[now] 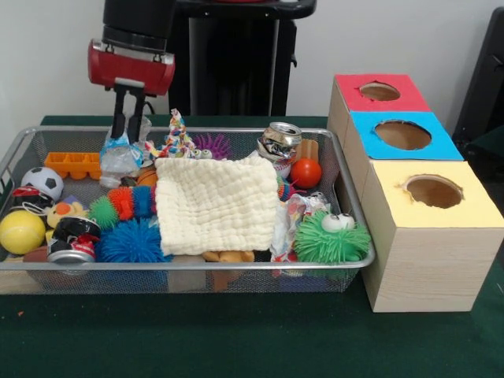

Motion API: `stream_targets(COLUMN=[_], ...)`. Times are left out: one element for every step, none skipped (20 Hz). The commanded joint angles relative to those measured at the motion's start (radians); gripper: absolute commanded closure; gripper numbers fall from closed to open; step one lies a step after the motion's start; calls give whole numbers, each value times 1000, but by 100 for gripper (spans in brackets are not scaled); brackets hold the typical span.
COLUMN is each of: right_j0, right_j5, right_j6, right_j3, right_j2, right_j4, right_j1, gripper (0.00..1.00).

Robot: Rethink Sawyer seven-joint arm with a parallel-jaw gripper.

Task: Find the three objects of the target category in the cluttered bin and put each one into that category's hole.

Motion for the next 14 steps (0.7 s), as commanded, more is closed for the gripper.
stream_targets(right_j0=[17, 21, 24, 23, 18, 18, 2, -1, -10, -19, -18, -8, -1, 10], right_j5=[167, 175, 196, 202, 212, 225, 239, 251, 270, 289, 313, 334, 350, 361], right_j6=[66, 68, 75, 76, 84, 85, 88, 87, 85, 83, 86, 88, 103, 110], right_j3=[63, 73, 90, 101, 122, 131, 158, 173, 189, 205, 214, 210, 216, 216], right_j2=[36, 32, 39, 49, 71, 80, 116, 126, 148, 170, 179, 173, 172, 163], right_j4=[62, 70, 93, 107, 138, 158, 200, 224, 258, 292, 321, 337, 366, 380], right_j1=[-60, -73, -91, -101, -110, -118, -126, -135, -137, -139, -141, -139, -139, -137], gripper=[100, 100, 100, 100, 100, 100, 100, 100, 100, 100, 100, 100, 100, 100])
